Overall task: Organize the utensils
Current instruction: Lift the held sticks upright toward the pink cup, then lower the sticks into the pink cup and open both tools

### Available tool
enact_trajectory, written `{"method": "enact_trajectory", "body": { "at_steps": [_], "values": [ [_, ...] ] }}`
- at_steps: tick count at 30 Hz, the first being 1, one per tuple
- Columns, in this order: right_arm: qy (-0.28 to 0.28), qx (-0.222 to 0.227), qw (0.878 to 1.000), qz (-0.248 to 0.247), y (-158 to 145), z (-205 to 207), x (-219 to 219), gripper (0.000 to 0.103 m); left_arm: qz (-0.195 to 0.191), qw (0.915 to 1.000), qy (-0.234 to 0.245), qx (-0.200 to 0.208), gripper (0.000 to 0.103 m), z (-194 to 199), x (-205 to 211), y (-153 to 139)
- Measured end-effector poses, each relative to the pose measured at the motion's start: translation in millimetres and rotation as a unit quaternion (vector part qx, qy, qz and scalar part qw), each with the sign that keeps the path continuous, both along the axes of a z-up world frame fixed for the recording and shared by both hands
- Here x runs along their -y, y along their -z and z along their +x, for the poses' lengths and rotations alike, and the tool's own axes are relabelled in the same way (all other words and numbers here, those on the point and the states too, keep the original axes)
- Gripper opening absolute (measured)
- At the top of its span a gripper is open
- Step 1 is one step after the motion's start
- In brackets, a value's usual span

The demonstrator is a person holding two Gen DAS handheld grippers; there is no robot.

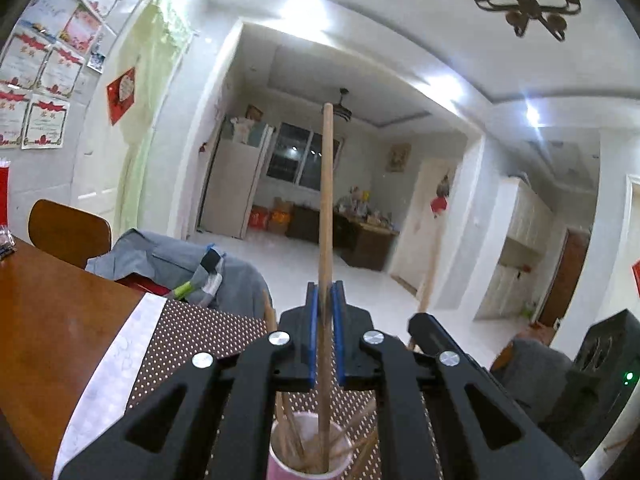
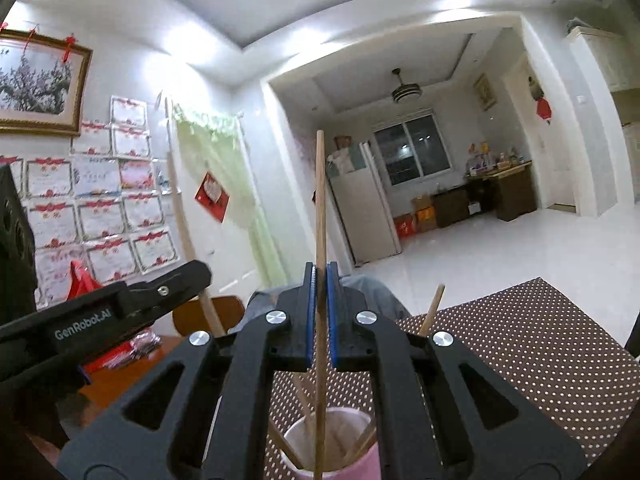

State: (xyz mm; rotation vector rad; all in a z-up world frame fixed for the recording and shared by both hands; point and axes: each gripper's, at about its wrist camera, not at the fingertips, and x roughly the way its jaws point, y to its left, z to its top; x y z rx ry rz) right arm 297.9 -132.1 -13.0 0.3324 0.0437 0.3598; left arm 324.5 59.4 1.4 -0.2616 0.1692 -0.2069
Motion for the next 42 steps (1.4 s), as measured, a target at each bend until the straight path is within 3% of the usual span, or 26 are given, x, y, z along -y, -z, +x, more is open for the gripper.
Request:
{"method": "enact_trajectory", "body": {
  "at_steps": [6,18,20,22,27,32,42],
  "values": [
    [-0.001,0.002,1.0,0.002,10.2,14.8,-1.4,0.006,0.008,0.9997,-0.002,-0.022,0.007,24.8,-1.4,17.1],
    [-0.008,-0.008,0.999,-0.037,15.7,1.1,-7.0,0.006,0.032,0.9979,-0.005,-0.057,0.008,19.2,-0.7,30.4],
    [-0.008,-0.014,0.999,-0.04,16.3,-0.2,-6.8,0.006,0.036,0.9976,-0.006,-0.059,0.011,14.5,0.6,30.3],
    [-0.006,-0.018,0.999,-0.042,17.2,-2.5,-5.8,0.006,0.038,0.9975,-0.011,-0.058,0.02,10.0,0.1,29.7],
    [-0.009,-0.03,0.998,-0.052,17.4,-7.3,-7.7,0.006,0.054,0.9966,-0.026,-0.057,0.021,-1.2,-2.2,27.3],
    [-0.015,-0.041,0.997,-0.059,19.2,-12.0,-11.1,0.006,0.074,0.9945,-0.046,-0.059,0.028,-10.2,-3.7,26.8],
    [-0.019,-0.057,0.994,-0.087,14.5,-23.3,-20.1,0.007,0.081,0.993,-0.06,-0.062,0.034,-26.0,-11.8,20.3]
  ]
}}
